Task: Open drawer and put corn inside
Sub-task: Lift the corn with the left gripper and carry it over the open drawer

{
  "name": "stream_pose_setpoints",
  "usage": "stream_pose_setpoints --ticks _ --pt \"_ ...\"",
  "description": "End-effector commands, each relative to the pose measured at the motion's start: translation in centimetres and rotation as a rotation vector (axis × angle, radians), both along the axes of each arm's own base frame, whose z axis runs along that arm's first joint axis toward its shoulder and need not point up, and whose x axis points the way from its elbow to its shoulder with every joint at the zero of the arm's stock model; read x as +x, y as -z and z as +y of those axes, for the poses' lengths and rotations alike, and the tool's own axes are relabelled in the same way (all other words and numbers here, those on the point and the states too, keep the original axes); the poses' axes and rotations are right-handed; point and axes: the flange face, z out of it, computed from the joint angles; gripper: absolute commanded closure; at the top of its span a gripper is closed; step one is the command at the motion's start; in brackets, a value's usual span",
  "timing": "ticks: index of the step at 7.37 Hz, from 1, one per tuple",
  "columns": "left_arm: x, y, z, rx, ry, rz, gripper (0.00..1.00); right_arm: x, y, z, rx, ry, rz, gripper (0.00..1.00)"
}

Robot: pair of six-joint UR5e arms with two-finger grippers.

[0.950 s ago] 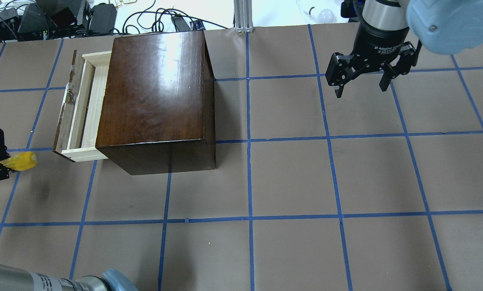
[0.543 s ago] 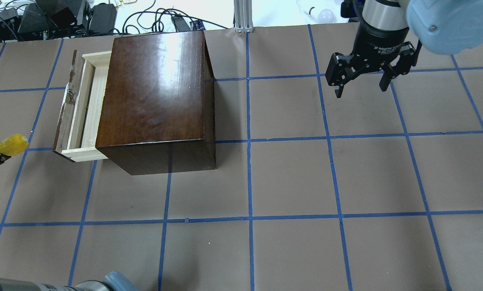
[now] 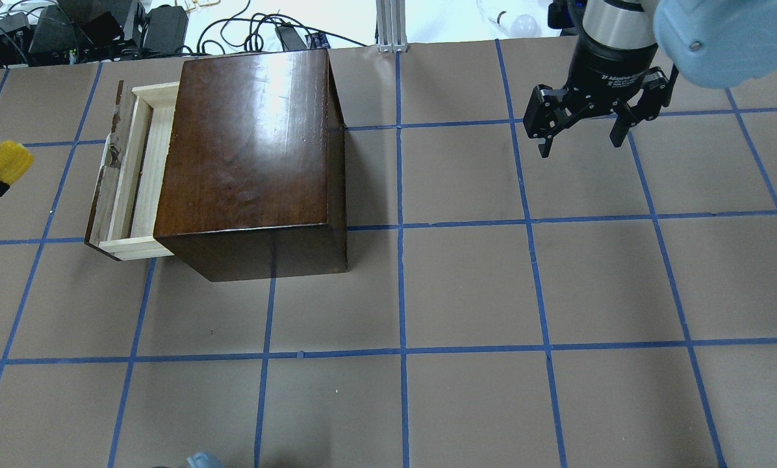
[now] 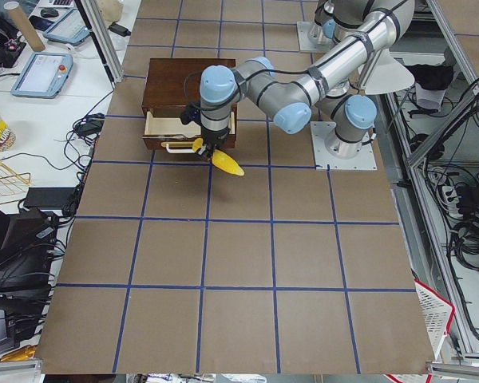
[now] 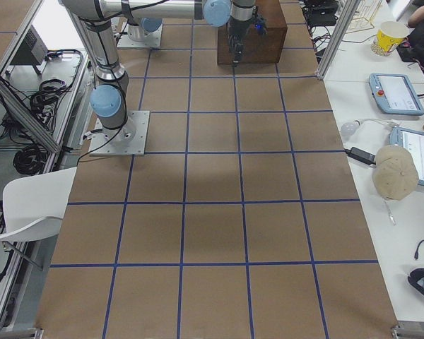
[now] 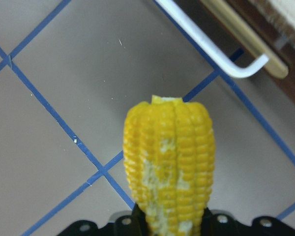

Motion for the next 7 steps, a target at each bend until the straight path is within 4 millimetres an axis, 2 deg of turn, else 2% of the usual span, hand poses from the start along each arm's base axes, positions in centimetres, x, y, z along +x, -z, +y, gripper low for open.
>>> stream_pose_setpoints --ticks 1,2,4,6,7 --pt "-6.6 -1.9 -3.1 0.032 -0.247 -0.002 1.0 0.1 0.0 0.0 0.0 -0.001 -0.002 0.0" --pt "-9.1 -0.9 -4.3 0.04 -0.31 0.007 1.0 0.0 0.0 0.0 0.0 0.001 -0.002 0.0" --pt "-12.1 0.8 -6.5 0.035 -0.453 0.016 1.0 0.0 0.0 0.0 0.0 0.001 -0.002 0.0" --pt "-12.5 3.0 -8.4 0.02 -0.518 0.025 1.0 0.0 0.0 0.0 0.0 0.001 0.0 0.0" --pt "-13.4 3.8 -8.9 0.029 -0.51 0.023 1.0 0.0 0.0 0.0 0.0 0.001 0.0 0.0"
